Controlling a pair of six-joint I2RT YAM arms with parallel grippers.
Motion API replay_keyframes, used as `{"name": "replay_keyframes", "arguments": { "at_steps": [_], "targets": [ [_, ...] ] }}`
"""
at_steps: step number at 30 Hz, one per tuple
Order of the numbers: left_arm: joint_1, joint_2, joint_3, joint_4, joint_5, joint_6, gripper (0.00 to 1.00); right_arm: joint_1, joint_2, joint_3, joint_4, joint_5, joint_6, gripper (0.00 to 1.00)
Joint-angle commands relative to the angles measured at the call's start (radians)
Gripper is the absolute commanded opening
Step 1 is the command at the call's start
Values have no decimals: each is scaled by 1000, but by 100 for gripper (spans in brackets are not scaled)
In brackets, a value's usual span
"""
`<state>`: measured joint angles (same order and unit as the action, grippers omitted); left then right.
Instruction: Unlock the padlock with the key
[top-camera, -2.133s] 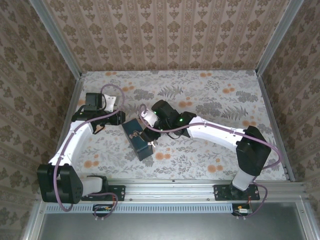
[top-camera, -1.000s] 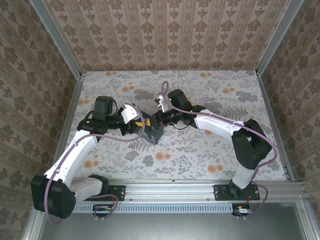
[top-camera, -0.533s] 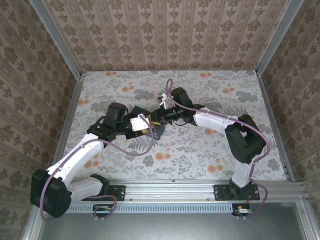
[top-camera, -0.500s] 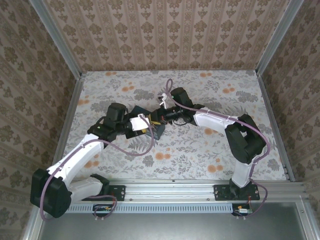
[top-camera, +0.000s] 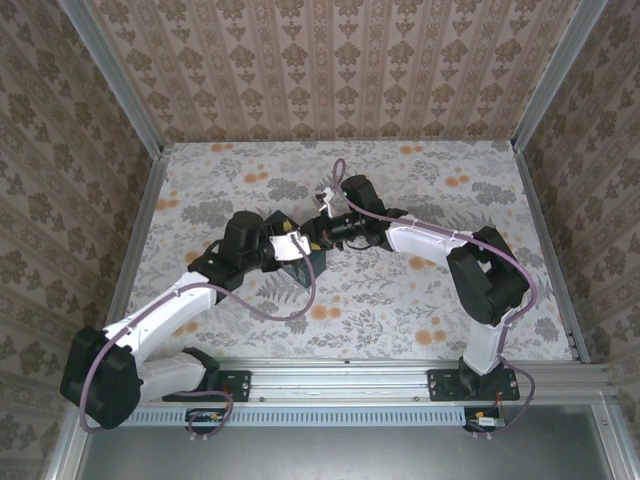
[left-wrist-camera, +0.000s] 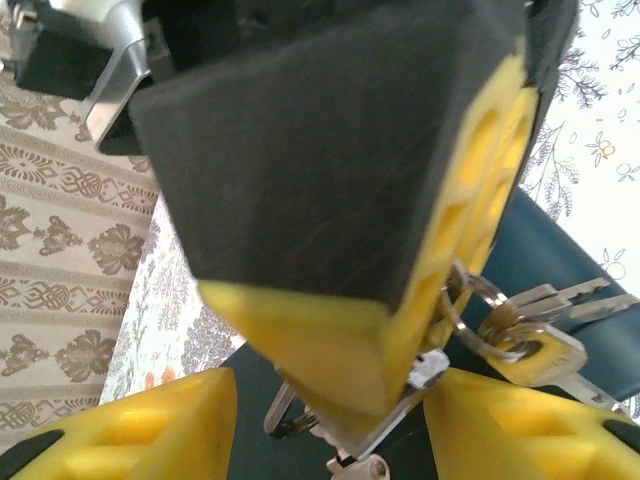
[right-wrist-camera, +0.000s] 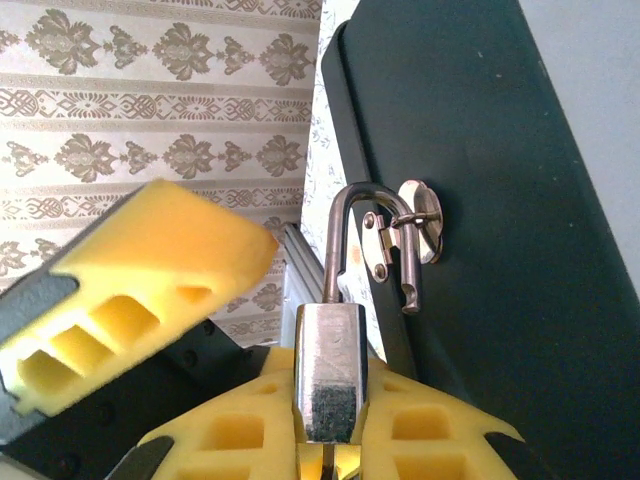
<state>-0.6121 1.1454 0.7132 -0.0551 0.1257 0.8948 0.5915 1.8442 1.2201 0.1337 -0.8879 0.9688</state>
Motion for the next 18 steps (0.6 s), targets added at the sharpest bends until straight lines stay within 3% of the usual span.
{"name": "replay_keyframes", "arguments": {
  "at_steps": [1,6,11,18],
  "targets": [
    [-22,-24,-20,22,-31,21,53,-2,-2,15,92,-46,48,13],
    [-28,-47,-58,59,-61,25,50,-2,10,18,116,-61,80,13],
    [-32,-30,-66,86,-76,27,28,-2,35,45,85,-82,88,14],
    [-32,-23,-70,83,-76,21,11,-5,58,73,-1,-113,86,26]
  ]
}}
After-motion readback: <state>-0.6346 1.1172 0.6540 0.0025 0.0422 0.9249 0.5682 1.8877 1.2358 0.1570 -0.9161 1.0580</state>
